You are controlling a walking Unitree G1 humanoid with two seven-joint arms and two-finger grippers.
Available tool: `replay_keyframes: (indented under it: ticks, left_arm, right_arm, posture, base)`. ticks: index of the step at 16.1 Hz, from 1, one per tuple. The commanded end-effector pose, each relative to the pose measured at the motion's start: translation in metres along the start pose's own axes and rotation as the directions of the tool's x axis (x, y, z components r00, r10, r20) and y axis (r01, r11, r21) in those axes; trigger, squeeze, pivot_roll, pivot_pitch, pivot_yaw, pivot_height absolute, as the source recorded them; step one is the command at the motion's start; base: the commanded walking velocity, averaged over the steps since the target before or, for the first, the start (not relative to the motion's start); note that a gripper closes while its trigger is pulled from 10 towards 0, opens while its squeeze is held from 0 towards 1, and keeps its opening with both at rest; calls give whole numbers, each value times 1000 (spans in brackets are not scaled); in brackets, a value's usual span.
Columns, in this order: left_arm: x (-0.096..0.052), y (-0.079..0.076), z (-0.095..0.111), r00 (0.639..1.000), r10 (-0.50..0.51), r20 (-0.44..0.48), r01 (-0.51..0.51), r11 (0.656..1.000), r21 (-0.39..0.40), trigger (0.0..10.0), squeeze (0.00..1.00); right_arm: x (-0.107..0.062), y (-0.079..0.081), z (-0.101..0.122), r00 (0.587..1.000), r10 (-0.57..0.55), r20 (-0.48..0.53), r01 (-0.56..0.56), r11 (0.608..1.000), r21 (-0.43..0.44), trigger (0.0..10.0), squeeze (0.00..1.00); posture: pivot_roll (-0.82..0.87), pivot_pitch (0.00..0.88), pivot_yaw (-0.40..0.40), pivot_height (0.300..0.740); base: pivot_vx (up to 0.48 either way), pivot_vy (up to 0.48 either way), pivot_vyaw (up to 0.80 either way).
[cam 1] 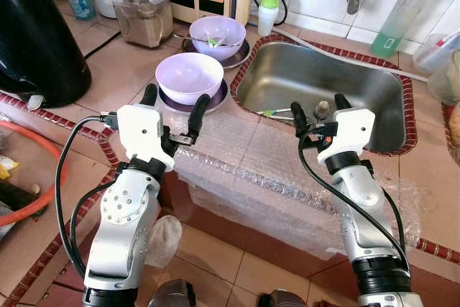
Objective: Kitchen organization
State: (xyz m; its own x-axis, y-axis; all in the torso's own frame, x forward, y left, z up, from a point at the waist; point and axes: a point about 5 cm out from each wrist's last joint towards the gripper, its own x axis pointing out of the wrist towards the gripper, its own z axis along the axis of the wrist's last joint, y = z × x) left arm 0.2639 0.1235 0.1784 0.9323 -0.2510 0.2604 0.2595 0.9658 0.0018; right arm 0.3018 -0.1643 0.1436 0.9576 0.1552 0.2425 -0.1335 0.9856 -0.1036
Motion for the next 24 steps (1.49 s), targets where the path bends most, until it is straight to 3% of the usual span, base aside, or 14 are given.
replay_keyframes:
  ticks: [1,19,24]
  left_arm:
    - [3,-2,7,1000,-10,27,10,1000,0,10000,0]
    - [6,-5,7,999,-31,32,31,999,8,10000,0]
    - [3,-4,7,999,-15,46,14,1000,5,10000,0]
  right_arm:
    - [3,0,7,1000,3,19,-3,1000,-12,10000,0]
    - [6,1,6,1000,8,6,-8,1000,-12,10000,0]
    - [7,2,4,1000,17,-5,-17,1000,-9,10000,0]
  posture:
    - [-6,20,-20,740]
    - [-8,9,-14,740]
    - [2,4,-18,740]
  base:
    - [0,0,0]
    - [246,0,0]
    - [0,0,0]
